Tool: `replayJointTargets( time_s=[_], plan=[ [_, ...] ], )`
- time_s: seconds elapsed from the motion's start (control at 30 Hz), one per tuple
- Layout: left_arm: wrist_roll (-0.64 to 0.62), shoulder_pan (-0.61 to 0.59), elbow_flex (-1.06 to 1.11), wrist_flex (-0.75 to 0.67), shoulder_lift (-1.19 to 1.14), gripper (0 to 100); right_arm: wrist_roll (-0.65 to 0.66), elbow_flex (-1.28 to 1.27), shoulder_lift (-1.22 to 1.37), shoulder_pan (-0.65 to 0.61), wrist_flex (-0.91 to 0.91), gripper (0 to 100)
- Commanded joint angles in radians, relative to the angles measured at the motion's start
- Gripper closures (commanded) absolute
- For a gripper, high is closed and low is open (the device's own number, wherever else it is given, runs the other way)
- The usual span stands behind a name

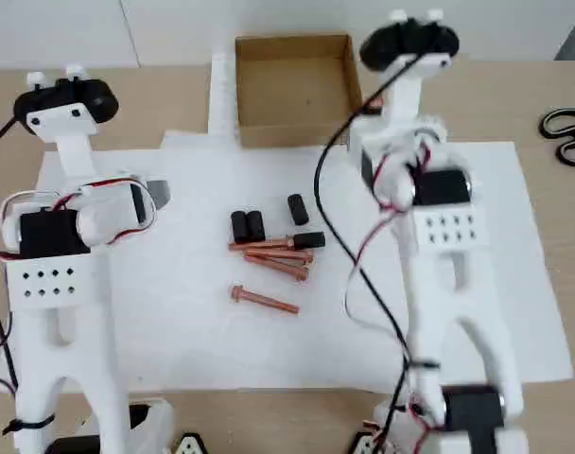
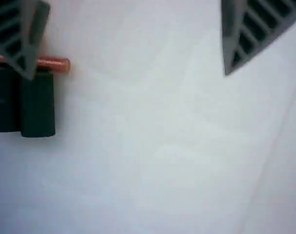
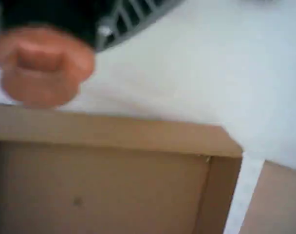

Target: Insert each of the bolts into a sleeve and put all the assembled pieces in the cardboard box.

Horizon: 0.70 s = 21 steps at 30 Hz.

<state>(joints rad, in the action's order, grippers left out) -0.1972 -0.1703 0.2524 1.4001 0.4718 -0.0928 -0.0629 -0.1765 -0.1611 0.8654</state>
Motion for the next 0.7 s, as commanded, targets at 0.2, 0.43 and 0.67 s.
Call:
replayJointTargets(
  time_s=[0.2,0.43,0.67],
  plan=[
    [0.008,-0.003,-0.042,0.005,0.028,76,0.0,0.652,0.578,0.01,-0.041,99.5],
    [0.008,-0.005,-0.042,0.011,0.025,76,0.0,1.051,0.941,0.01,-0.067,99.5],
    [0.008,-0.005,-0.042,0.018,0.025,76,0.0,1.427,1.216,-0.002,-0.079,99.5]
  ],
)
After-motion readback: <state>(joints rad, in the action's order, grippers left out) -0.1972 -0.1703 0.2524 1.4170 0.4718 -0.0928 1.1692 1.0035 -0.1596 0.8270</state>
